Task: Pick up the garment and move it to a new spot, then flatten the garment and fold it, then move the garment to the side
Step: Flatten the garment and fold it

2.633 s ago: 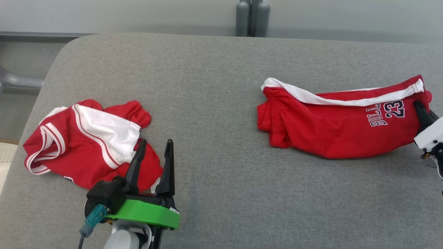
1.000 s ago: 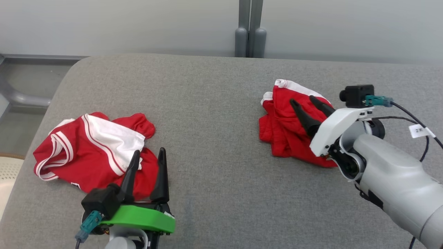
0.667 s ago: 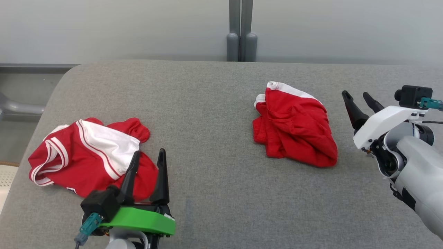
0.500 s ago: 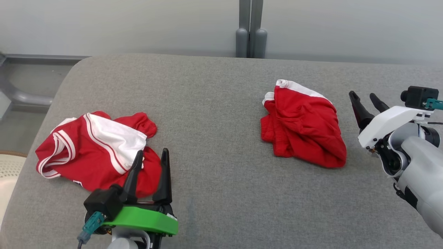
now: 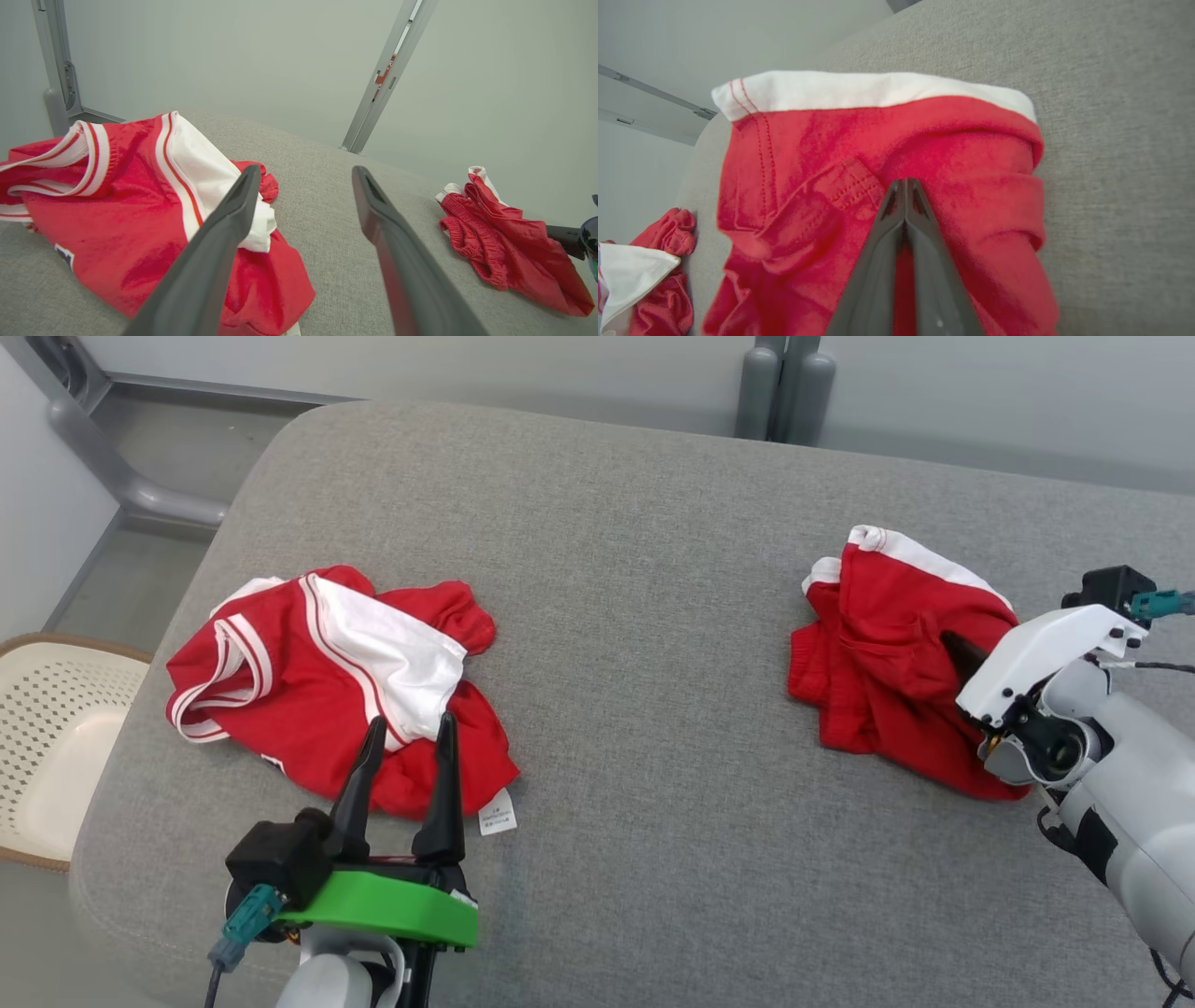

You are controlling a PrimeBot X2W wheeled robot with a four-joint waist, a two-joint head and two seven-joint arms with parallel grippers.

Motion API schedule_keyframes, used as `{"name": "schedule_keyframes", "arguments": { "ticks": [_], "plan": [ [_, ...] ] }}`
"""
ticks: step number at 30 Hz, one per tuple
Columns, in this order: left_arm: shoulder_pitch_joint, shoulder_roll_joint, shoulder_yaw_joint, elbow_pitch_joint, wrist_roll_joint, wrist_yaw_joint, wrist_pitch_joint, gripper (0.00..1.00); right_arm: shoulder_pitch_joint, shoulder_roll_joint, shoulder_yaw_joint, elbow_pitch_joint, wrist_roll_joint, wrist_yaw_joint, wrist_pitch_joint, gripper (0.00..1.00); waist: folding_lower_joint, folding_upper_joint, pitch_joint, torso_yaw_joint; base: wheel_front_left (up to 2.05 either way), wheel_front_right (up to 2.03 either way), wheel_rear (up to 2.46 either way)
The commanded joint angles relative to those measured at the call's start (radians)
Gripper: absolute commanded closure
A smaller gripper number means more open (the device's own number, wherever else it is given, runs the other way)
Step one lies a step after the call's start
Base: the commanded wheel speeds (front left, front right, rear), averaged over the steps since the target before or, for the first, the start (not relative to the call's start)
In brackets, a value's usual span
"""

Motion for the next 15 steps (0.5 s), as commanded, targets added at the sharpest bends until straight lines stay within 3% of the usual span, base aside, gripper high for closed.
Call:
{"name": "schedule_keyframes", "arguments": {
  "ticks": [1, 8, 15],
  "plan": [
    [-0.018, 0.002, 0.005, 0.001, 0.003, -0.004, 0.000, 0.00, 0.024, 0.005, -0.011, -0.011, 0.031, 0.000, 0.032, 1.00, 0.0000, 0.0000, 0.014, 0.019, 0.00, 0.00, 0.00],
    [0.007, 0.002, 0.016, 0.005, 0.003, 0.003, 0.000, 0.00, 0.100, 0.020, -0.042, -0.163, 0.152, 0.000, 0.202, 1.00, 0.0000, 0.0000, -0.018, -0.010, 0.00, 0.00, 0.00],
    [0.019, 0.002, 0.012, 0.007, 0.004, 0.000, 0.000, 0.00, 0.179, 0.030, 0.004, -0.363, 0.132, 0.001, 0.231, 1.00, 0.0000, 0.0000, -0.051, -0.063, 0.00, 0.00, 0.00]
  ]
}}
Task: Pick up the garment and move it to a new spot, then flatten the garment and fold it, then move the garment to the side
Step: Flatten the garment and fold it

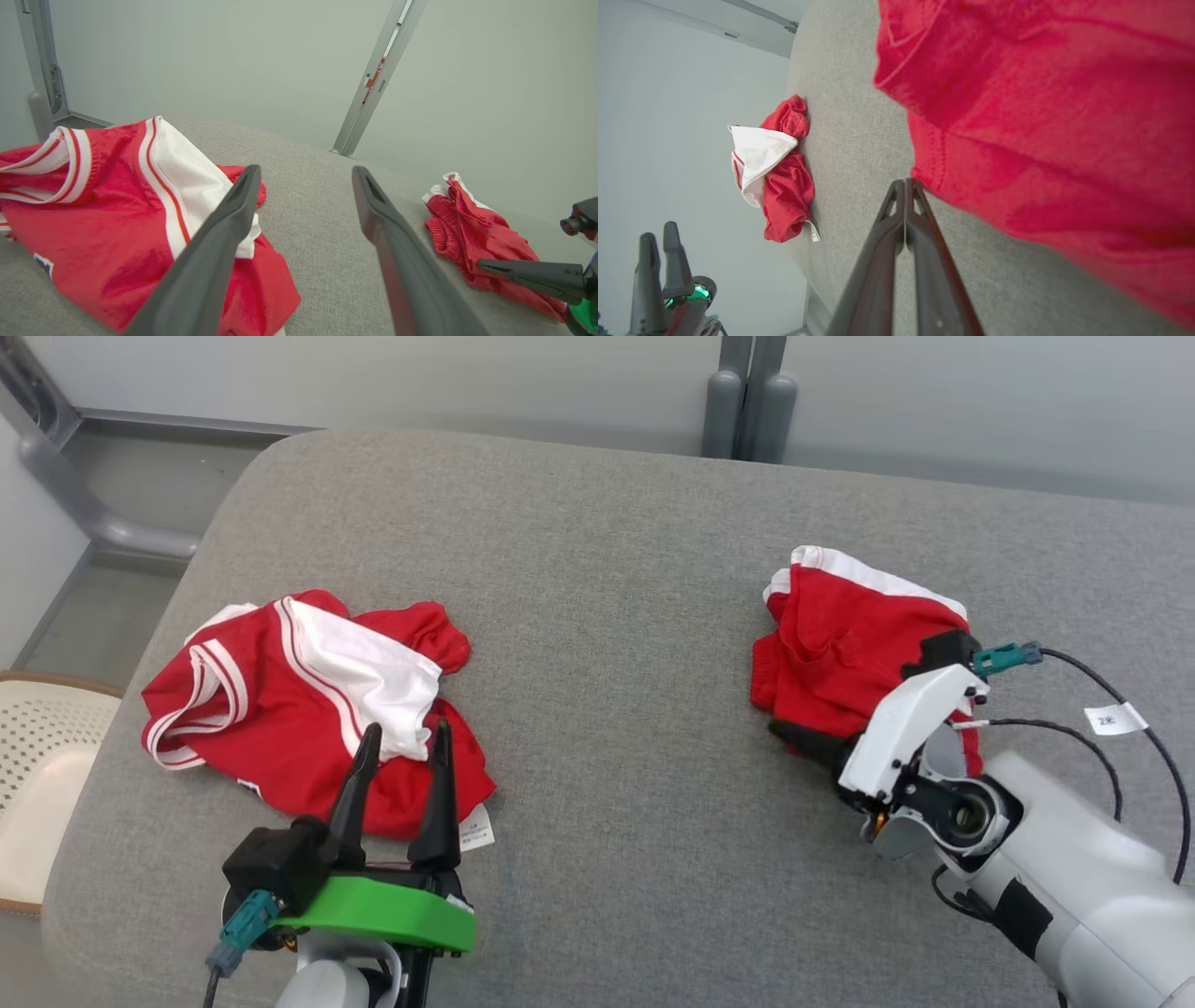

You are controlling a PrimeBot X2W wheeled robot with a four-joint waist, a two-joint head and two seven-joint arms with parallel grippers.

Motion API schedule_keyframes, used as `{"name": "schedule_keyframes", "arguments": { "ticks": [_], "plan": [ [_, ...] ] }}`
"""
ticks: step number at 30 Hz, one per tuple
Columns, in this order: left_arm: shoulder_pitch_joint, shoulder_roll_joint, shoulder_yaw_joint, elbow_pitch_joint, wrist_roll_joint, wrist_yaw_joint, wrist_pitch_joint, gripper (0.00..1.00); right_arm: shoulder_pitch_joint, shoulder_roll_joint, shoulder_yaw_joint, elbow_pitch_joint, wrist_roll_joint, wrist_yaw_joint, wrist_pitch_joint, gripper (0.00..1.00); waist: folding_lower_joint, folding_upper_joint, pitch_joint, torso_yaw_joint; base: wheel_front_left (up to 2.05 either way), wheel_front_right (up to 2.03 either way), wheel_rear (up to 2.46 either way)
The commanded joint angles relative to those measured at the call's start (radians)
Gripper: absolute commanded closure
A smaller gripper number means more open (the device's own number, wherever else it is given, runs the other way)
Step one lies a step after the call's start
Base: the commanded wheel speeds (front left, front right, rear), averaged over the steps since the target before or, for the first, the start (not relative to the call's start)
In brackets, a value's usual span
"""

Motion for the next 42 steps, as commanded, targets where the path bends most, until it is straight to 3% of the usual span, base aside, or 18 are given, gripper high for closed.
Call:
{"name": "schedule_keyframes", "arguments": {
  "ticks": [1, 10, 16, 21, 30, 42],
  "plan": [
    [0.011, 0.003, 0.003, 0.001, 0.005, -0.001, 0.000, 0.00, 0.021, 0.000, 0.006, -0.032, -0.012, 0.001, -0.013, 1.00, 0.0000, 0.0000, -0.022, -0.029, 0.00, 0.00, 0.00],
    [0.024, 0.003, 0.004, 0.003, 0.004, 0.000, 0.000, 0.00, 0.076, -0.035, 0.011, -0.243, -0.060, 0.001, -0.122, 1.00, 0.0000, 0.0000, -0.049, -0.084, 0.00, 0.00, 0.00],
    [0.023, 0.003, -0.009, 0.002, -0.003, 0.001, 0.000, 0.00, 0.067, -0.094, -0.021, -0.209, -0.106, 0.001, -0.255, 1.00, 0.0000, 0.0000, -0.053, -0.090, 0.00, 0.00, 0.00],
    [0.014, 0.003, -0.018, -0.001, -0.010, -0.001, 0.000, 0.00, 0.033, -0.120, -0.042, -0.126, -0.106, 0.001, -0.299, 1.00, 0.0000, 0.0000, -0.025, -0.067, 0.00, 0.00, 0.00],
    [-0.021, 0.003, -0.029, -0.002, -0.019, 0.001, 0.000, 0.00, -0.066, -0.115, -0.056, 0.067, -0.051, 0.001, -0.214, 1.00, 0.0000, 0.0000, 0.040, 0.002, 0.00, 0.00, 0.00],
    [-0.032, 0.002, -0.038, 0.000, -0.035, 0.008, 0.000, 0.00, -0.109, -0.075, -0.115, 0.277, 0.101, 0.001, 0.012, 1.00, 0.0000, 0.0000, 0.072, 0.069, 0.00, 0.00, 0.00]
  ]
}}
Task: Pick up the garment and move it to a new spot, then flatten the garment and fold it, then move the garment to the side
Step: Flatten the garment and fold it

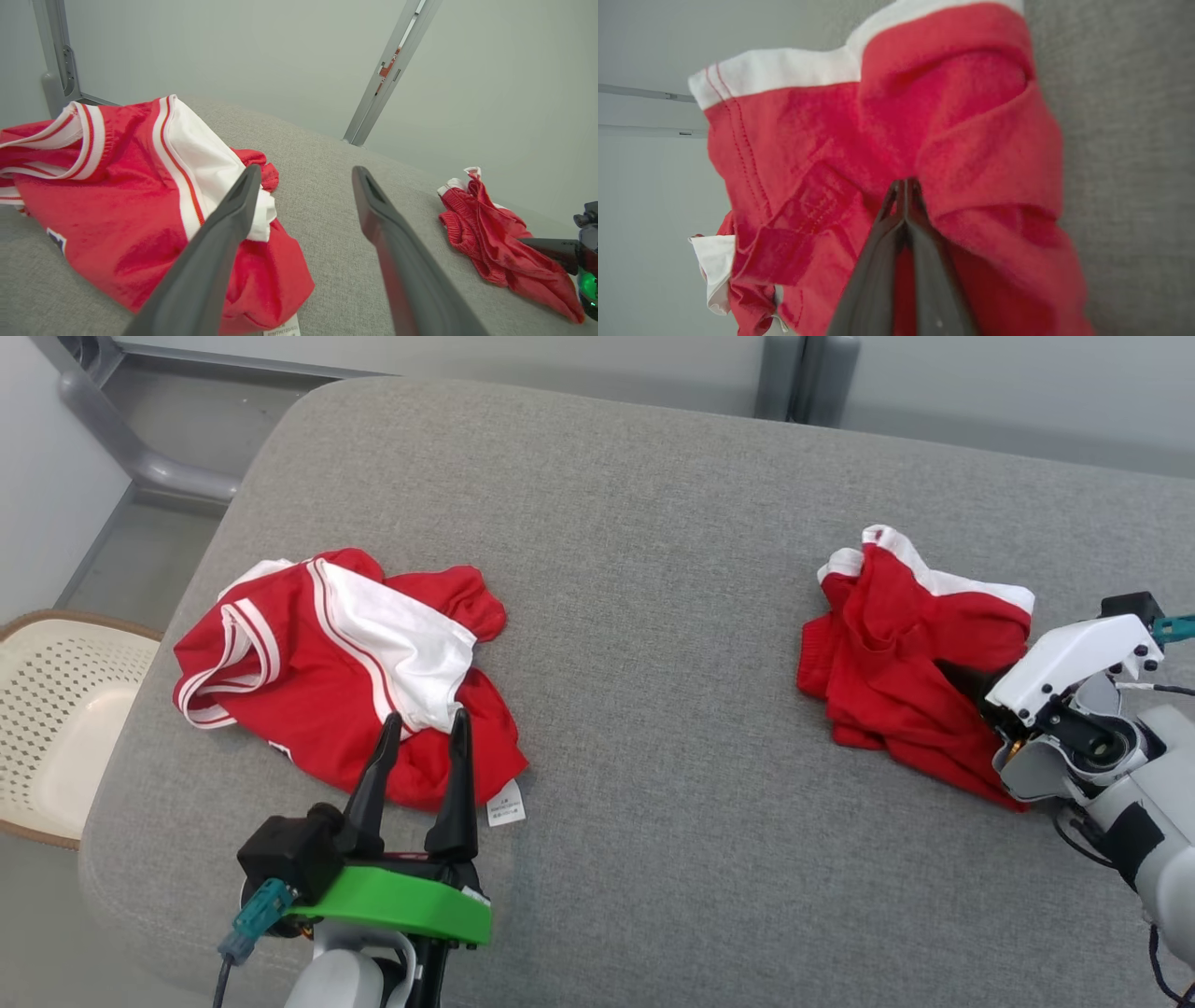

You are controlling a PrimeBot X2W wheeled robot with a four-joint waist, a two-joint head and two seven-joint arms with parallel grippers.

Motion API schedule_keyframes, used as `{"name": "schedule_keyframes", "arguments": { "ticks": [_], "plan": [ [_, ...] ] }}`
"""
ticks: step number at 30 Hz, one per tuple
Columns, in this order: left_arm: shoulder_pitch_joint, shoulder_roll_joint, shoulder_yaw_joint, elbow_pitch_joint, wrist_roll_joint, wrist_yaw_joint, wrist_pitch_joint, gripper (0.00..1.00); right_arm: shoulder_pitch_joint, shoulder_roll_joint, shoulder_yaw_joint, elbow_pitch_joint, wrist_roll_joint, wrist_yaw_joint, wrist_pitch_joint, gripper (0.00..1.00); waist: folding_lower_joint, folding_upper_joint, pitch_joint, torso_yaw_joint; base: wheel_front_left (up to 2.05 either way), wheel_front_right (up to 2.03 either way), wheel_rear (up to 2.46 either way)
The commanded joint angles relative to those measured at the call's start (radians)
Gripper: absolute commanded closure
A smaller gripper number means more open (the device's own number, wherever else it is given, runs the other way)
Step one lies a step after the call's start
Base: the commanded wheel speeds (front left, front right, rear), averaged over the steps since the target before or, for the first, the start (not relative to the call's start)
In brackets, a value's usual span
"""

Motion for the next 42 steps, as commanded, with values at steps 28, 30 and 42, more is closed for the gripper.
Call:
{"name": "schedule_keyframes", "arguments": {
  "ticks": [28, 30, 42],
  "plan": [
    [0.050, 0.002, 0.047, -0.002, 0.034, 0.003, 0.000, 0.00, 0.272, 0.107, -0.184, -0.504, 0.008, 0.001, 0.143, 1.00, 0.0000, 0.0000, -0.120, -0.126, 0.00, 0.00, 0.00],
    [0.056, 0.002, 0.057, -0.005, 0.034, 0.003, 0.000, 0.00, 0.280, 0.096, -0.198, -0.571, -0.034, 0.001, 0.097, 1.00, 0.0000, 0.0000, -0.131, -0.148, 0.00, 0.00, 0.00],
    [0.073, 0.003, 0.131, -0.031, 0.070, 0.001, 0.000, 0.00, 0.329, -0.038, -0.193, -0.819, -0.398, 0.001, -0.322, 0.00, 0.0000, 0.0000, -0.165, -0.275, 0.00, 0.00, 0.00]
  ]
}}
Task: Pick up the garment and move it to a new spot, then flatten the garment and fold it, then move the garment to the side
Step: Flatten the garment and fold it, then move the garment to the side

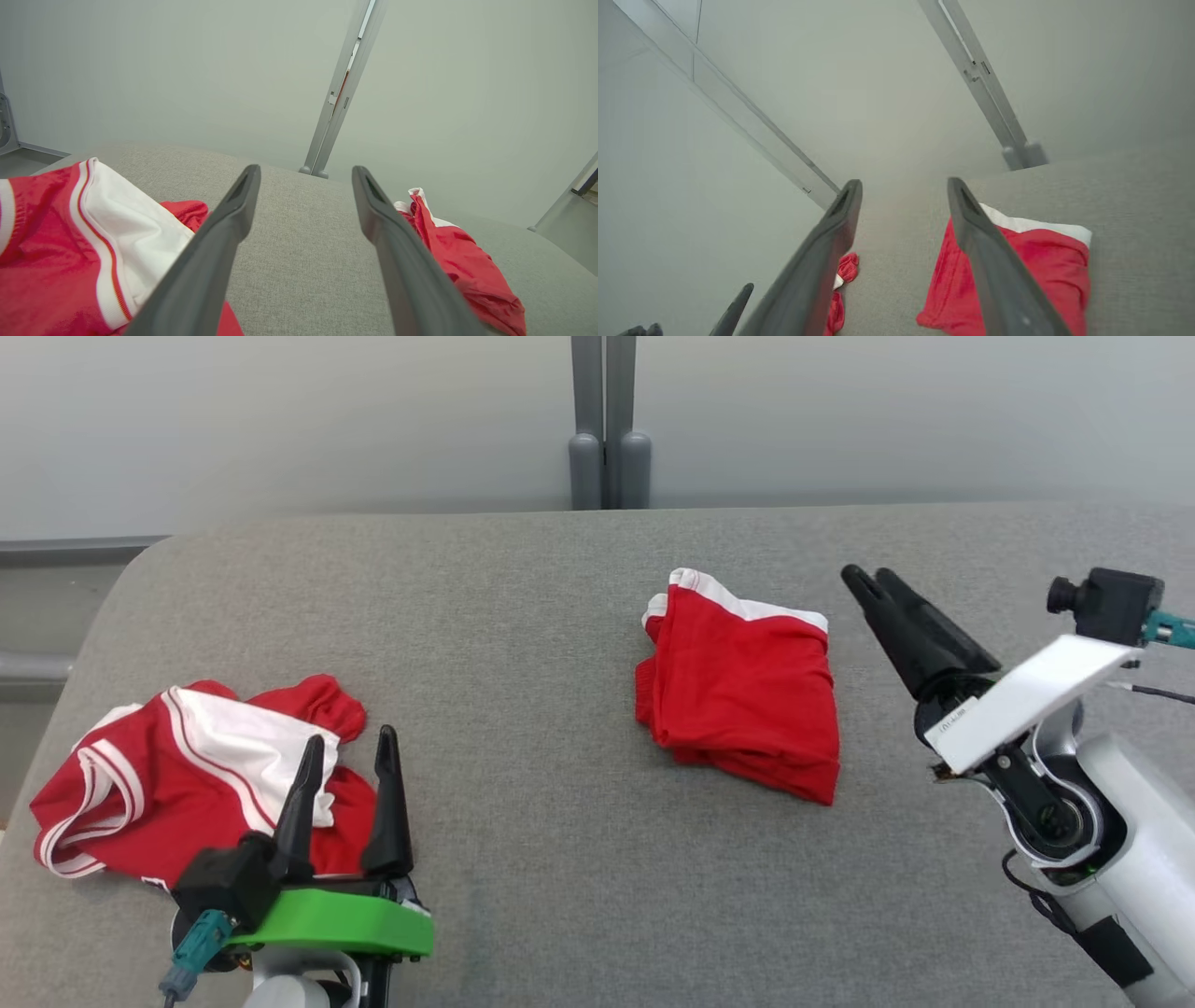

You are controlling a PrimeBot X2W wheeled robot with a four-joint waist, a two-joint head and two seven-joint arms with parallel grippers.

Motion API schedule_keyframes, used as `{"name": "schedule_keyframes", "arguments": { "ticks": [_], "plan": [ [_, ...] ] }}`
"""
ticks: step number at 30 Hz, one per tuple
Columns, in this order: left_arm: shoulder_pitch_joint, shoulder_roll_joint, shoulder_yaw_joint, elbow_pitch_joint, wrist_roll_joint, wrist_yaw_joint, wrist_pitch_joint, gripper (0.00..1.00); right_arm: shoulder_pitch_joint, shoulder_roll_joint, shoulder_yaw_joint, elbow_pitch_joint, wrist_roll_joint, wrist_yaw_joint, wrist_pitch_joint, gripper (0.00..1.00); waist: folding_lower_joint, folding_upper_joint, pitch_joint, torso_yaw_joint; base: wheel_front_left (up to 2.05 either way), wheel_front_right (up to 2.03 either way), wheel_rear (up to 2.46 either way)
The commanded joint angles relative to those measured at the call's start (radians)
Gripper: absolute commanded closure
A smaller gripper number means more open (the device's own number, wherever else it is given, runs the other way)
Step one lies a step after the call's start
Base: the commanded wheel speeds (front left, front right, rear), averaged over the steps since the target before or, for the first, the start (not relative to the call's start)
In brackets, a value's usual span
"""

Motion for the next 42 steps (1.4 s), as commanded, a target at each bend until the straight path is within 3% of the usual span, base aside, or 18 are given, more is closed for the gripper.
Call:
{"name": "schedule_keyframes", "arguments": {
  "ticks": [1, 7, 16, 24, 42],
  "plan": [
    [0.013, 0.003, 0.013, -0.005, 0.011, -0.003, 0.000, 0.00, 0.029, -0.024, 0.007, 0.007, -0.051, 0.001, -0.057, 0.00, 0.0000, -0.0001, -0.015, -0.043, 0.00, 0.00, 0.00],
    [0.021, 0.003, 0.054, -0.029, 0.039, -0.006, 0.000, 0.00, 0.082, -0.042, -0.013, 0.094, -0.264, 0.001, -0.232, 0.00, 0.0000, -0.0001, -0.012, -0.091, 0.00, 0.00, 0.00],
    [0.049, 0.003, 0.078, -0.062, 0.133, -0.014, 0.000, 0.00, 0.226, 0.115, -0.240, 0.140, -0.572, 0.001, -0.255, 0.00, 0.0000, -0.0001, -0.001, -0.141, 0.00, 0.00, 0.00],
    [0.076, 0.003, 0.089, -0.054, 0.156, -0.015, 0.000, 0.00, 0.335, 0.215, -0.333, 0.135, -0.779, 0.001, -0.255, 0.00, 0.0000, -0.0001, -0.014, -0.138, 0.00, 0.00, 0.00],
    [0.063, 0.003, 0.065, -0.044, 0.151, -0.012, 0.000, 0.00, 0.320, 0.241, -0.376, 0.138, -0.889, 0.001, -0.255, 0.00, 0.0000, -0.0001, -0.010, -0.100, 0.00, 0.00, 0.00]
  ]
}}
